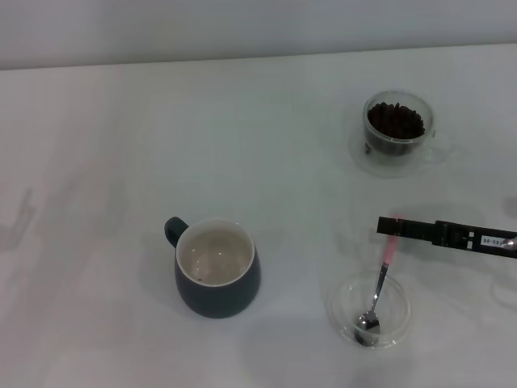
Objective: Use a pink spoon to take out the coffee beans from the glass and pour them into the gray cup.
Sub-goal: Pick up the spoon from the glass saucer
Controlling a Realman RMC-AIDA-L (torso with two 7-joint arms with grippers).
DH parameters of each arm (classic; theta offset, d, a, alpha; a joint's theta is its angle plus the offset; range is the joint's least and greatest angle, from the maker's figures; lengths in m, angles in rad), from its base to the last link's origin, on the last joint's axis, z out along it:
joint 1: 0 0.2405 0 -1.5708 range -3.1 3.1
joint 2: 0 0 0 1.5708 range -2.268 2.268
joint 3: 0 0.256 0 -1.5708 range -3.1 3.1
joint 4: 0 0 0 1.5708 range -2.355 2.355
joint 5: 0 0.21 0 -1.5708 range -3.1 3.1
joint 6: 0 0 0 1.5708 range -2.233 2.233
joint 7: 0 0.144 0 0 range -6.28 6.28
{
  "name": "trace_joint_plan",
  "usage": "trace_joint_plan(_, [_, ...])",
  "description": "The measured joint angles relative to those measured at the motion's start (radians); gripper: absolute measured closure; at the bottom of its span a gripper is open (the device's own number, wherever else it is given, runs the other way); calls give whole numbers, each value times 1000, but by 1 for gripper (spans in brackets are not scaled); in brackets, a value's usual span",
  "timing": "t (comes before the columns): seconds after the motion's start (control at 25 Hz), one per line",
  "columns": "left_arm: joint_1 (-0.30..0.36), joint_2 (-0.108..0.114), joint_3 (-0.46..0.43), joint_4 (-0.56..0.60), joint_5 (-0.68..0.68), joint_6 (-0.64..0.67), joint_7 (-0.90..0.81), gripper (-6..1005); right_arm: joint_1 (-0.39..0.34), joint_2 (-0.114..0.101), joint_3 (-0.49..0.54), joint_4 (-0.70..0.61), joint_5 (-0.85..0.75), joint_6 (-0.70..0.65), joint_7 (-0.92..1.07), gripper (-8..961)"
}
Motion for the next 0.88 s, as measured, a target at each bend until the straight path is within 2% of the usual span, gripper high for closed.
trace_joint_plan(0.2, [0, -1, 0, 2, 0, 0, 0, 245, 3, 2, -1, 0, -1, 27, -6, 103])
trace_joint_plan(0.4, [0, -1, 0, 2, 0, 1, 0, 245, 3, 3, -1, 0, -1, 44, -9, 320])
trace_joint_plan(0.88, [-1, 1, 0, 2, 0, -1, 10, 245, 5, 9, -1, 0, -1, 23, -10, 386])
